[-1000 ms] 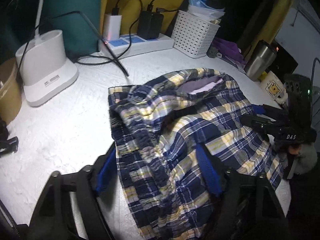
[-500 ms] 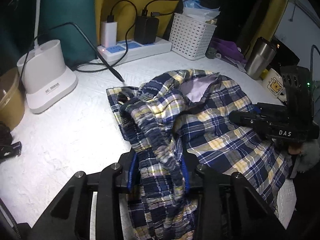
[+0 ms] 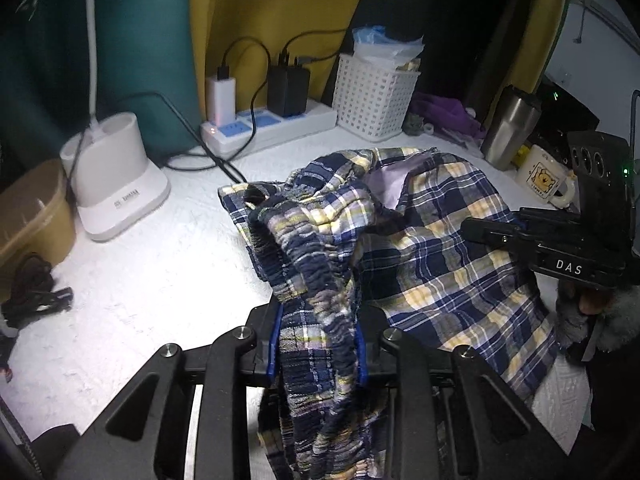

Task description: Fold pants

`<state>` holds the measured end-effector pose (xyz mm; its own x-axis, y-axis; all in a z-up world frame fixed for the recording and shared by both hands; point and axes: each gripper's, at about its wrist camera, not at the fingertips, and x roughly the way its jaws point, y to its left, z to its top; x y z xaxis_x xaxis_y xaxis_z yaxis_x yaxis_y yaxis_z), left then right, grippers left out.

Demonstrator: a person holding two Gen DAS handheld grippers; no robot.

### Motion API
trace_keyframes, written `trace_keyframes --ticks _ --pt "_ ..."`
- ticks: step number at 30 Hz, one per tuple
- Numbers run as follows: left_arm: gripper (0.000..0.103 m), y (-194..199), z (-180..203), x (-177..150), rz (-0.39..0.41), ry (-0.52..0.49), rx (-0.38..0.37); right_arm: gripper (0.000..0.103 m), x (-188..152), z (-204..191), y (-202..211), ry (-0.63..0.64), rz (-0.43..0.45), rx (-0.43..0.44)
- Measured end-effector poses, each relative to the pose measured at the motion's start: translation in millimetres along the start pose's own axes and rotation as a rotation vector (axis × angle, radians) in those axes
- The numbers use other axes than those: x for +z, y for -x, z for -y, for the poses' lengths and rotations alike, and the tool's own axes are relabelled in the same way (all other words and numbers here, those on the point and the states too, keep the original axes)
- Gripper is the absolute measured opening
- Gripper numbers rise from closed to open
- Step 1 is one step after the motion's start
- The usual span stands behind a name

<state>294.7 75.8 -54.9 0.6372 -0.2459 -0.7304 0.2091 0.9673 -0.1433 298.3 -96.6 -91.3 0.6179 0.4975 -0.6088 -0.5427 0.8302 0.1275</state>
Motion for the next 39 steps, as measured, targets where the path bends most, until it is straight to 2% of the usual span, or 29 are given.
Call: trace_keyframes --ticks 18,39 --pt "0.026 98.8 40.4 -3.3 0.220 -0.110 0.059 0.016 -1.5 -51.8 97.2 0.117 0.164 -0.068" --pt "0.026 177.7 59.5 -20.6 0.390 -0.143 0.090 0.016 -4.1 -97.9 179.5 0.202 0.313 -0.069"
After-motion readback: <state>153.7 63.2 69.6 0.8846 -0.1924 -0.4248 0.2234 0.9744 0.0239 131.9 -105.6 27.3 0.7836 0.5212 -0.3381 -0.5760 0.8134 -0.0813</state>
